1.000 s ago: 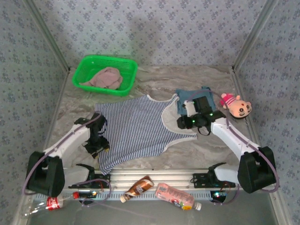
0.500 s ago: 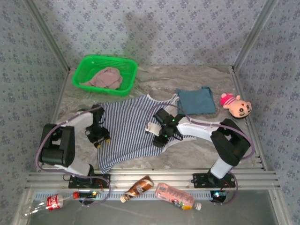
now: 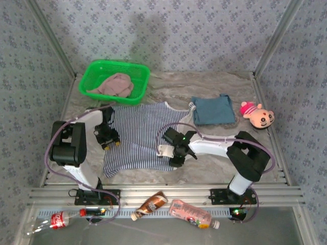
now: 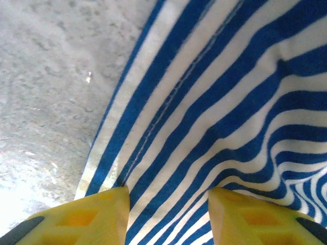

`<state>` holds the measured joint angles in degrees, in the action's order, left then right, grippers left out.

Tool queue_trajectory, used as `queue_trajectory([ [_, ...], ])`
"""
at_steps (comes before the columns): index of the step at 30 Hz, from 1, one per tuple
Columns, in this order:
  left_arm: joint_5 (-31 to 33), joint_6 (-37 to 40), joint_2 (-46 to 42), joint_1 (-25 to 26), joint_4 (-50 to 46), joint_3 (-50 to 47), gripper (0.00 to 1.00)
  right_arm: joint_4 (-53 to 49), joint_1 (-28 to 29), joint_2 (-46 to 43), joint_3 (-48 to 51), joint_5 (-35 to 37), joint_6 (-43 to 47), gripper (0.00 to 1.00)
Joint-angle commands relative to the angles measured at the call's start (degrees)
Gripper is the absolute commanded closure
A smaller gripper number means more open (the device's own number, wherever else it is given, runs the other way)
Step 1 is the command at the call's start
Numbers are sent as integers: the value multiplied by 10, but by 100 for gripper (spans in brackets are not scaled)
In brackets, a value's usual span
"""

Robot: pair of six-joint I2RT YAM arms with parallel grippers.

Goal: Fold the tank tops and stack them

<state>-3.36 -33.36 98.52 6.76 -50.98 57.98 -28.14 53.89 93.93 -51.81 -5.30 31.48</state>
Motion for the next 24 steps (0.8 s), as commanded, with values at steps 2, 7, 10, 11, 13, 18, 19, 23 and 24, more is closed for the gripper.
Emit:
queue_trajectory([
  [2, 25, -1, -56, 2, -44, -18, 52, -14, -4, -70, 9, -6, -31, 51],
  [7, 8, -60, -153, 11, -91, -68, 49, -11, 7, -121, 30, -34, -17, 50],
  [10, -10, -116, -206, 31, -102, -117, 48, 10, 50, -140, 66, -42, -20, 50],
  [11, -6, -133, -222, 39, -110, -130, 48, 10, 65, -137, 74, -35, -19, 51],
  [13, -9, -168, -252, 47, -116, -157, 49, 12, 76, -127, 82, -34, -8, 51],
  [18, -19, -284, -336, 58, -99, -237, 54, 30, 80, -88, 77, -11, -8, 53],
  [19, -20, -296, -346, 60, -98, -247, 55, 30, 81, -83, 74, -10, -6, 53],
  [23, -9, -307, -352, 67, -111, -256, 55, 28, 91, -56, 67, 12, 4, 53],
  [24, -6, -308, -352, 67, -109, -258, 55, 30, 91, -47, 63, 21, 3, 54],
])
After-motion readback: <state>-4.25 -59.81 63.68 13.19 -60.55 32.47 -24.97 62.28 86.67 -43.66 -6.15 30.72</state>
